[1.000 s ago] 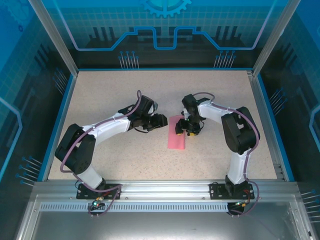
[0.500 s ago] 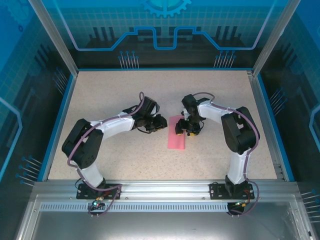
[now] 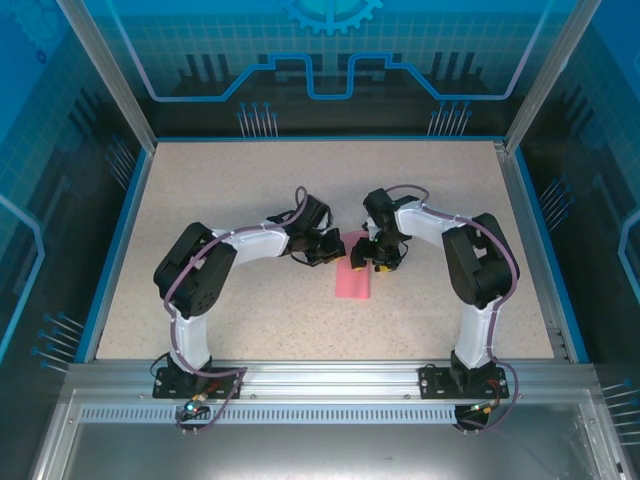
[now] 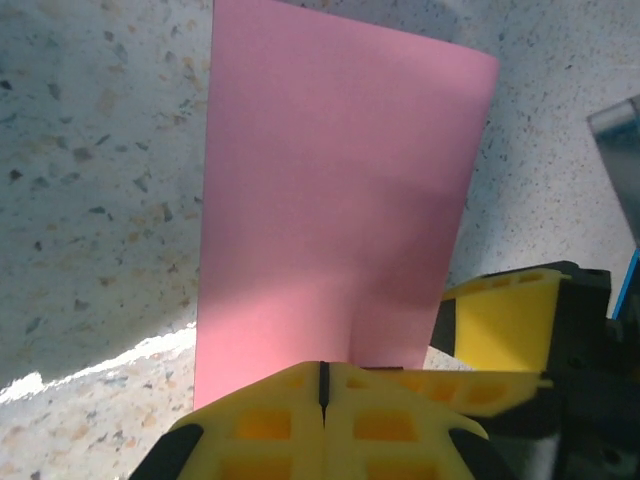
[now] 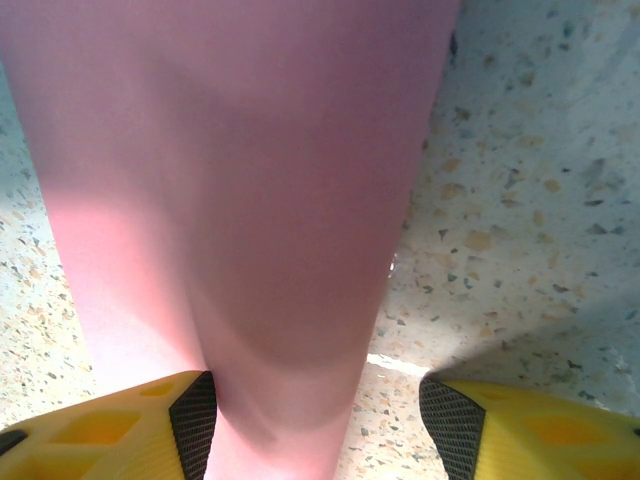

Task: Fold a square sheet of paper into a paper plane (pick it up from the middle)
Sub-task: Hold the square sheet of paper at the center of the table.

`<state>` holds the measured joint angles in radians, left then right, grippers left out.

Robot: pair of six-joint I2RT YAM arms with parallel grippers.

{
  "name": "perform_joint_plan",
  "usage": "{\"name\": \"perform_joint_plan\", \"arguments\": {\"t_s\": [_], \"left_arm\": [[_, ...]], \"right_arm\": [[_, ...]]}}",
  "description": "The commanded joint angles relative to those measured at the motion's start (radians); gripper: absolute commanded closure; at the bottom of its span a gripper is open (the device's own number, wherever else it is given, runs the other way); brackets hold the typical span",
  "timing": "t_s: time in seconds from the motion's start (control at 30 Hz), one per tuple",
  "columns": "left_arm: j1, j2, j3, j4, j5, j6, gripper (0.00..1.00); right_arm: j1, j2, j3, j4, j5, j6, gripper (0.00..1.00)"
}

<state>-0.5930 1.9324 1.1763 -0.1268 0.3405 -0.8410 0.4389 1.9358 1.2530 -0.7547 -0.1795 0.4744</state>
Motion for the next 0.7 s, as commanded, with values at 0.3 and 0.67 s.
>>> {"name": "perform_joint_plan", "arguments": {"t_s": [0.3,0.67], "left_arm": [[-0.022,0.088,0.048,-0.024,0.018,-0.020,1.00],[-0.035,0.136,0.037,-0.070,-0.031,0.001,1.00]], "right_arm": [[0.001,0.087,-0.053,0.002,0.115,0.003,0.36],[-0.001,0.035,-0.019,0.002,0.075,-0.006,0.35]]}}
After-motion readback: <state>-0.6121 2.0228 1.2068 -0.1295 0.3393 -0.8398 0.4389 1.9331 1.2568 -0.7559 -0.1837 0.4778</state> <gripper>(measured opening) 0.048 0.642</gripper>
